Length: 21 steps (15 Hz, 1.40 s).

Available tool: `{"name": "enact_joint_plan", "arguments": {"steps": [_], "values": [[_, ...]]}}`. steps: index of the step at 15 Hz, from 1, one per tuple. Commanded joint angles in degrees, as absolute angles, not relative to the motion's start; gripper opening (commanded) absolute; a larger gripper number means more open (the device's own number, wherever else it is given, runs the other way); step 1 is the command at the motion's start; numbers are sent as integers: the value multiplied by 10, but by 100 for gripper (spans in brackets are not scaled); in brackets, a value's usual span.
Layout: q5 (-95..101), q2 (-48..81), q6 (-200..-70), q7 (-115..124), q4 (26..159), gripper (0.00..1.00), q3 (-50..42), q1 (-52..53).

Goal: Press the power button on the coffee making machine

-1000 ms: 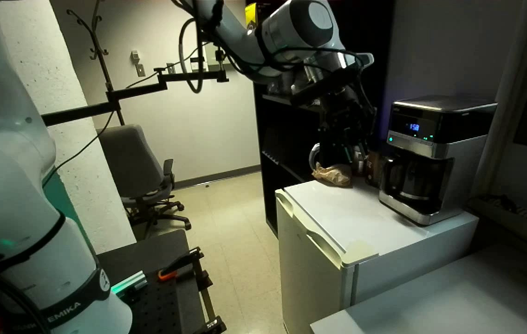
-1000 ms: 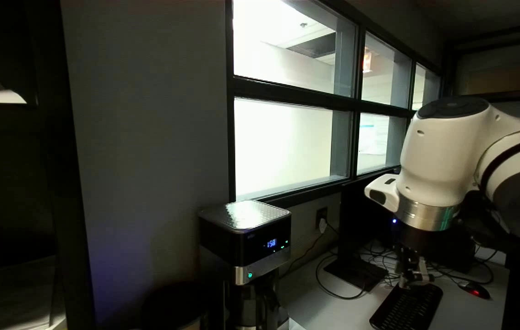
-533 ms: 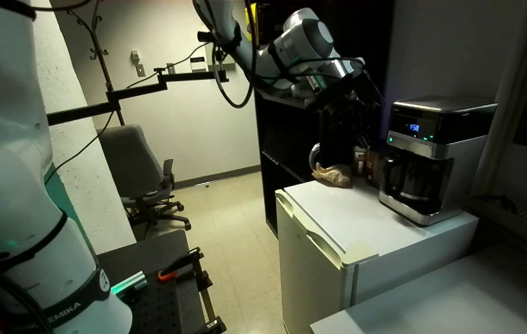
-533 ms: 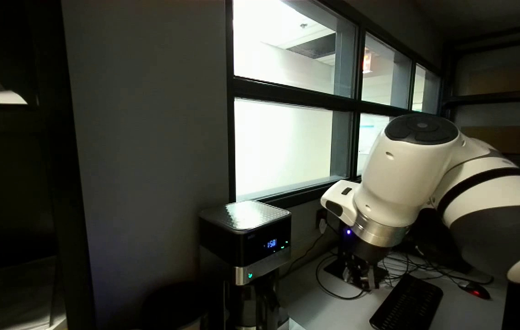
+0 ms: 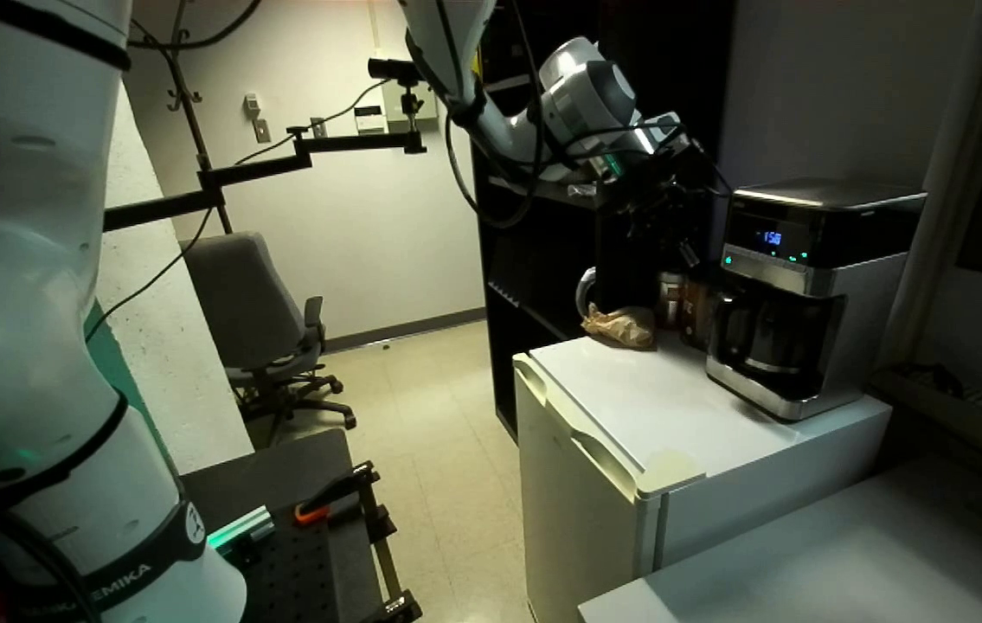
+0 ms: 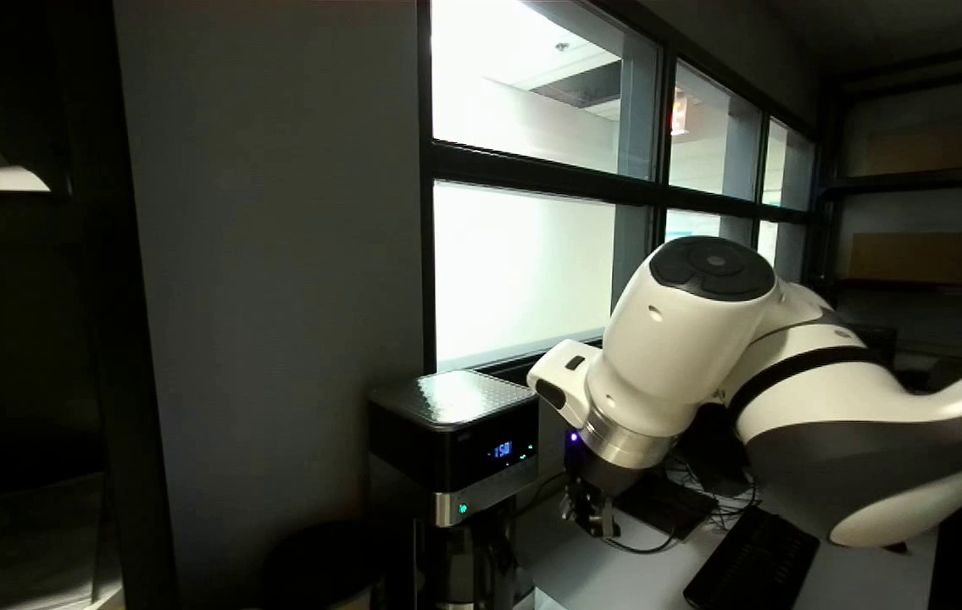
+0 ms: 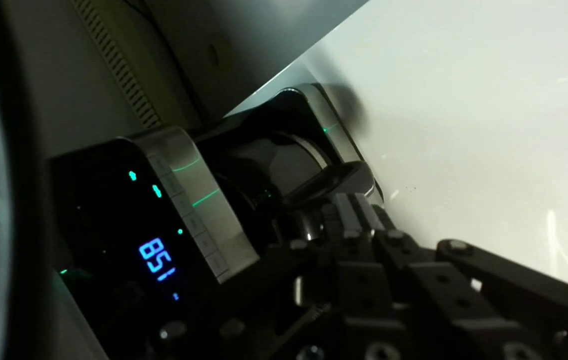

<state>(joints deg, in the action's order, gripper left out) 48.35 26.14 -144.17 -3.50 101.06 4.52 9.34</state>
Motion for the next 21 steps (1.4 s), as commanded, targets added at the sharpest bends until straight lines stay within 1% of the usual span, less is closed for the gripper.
{"name": "enact_joint_plan", "arguments": {"steps": [1,11,21], "values": [[495,324,-1449,-42,929,0,33,111],[480,425,-1439,-62,797,0,23,128],[476,485,-1438,-76,718,0,13,137]]}}
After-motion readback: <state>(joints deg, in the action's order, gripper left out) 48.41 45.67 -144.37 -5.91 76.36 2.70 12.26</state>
